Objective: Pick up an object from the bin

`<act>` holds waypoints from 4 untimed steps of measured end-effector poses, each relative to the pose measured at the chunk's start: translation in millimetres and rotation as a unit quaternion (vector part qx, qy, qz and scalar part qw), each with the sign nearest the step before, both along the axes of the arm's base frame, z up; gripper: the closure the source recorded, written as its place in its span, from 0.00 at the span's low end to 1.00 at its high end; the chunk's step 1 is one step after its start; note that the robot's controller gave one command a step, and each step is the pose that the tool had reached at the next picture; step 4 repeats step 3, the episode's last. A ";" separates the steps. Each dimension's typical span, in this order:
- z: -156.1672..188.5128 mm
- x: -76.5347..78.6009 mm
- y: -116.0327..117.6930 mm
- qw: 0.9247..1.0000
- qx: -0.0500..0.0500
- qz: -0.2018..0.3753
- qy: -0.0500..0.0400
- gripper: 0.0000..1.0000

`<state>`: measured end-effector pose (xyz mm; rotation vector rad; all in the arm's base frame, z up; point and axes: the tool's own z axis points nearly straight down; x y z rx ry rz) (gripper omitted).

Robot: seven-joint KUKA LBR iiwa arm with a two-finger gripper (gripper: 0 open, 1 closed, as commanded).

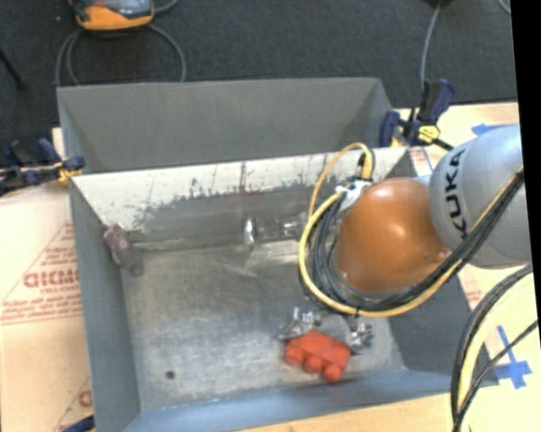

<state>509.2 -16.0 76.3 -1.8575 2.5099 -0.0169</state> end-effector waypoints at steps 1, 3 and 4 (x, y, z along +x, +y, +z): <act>0.8 -14.6 5.5 0.993 -0.001 0.121 -0.008 0.00; 158.2 -4.1 -12.8 0.971 -0.005 0.239 0.007 1.00; 158.2 -4.1 -12.8 0.971 -0.005 0.239 0.007 1.00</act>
Offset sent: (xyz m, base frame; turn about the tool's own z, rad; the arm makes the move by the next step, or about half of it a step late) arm -0.0252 0.0040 -0.0063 -0.2410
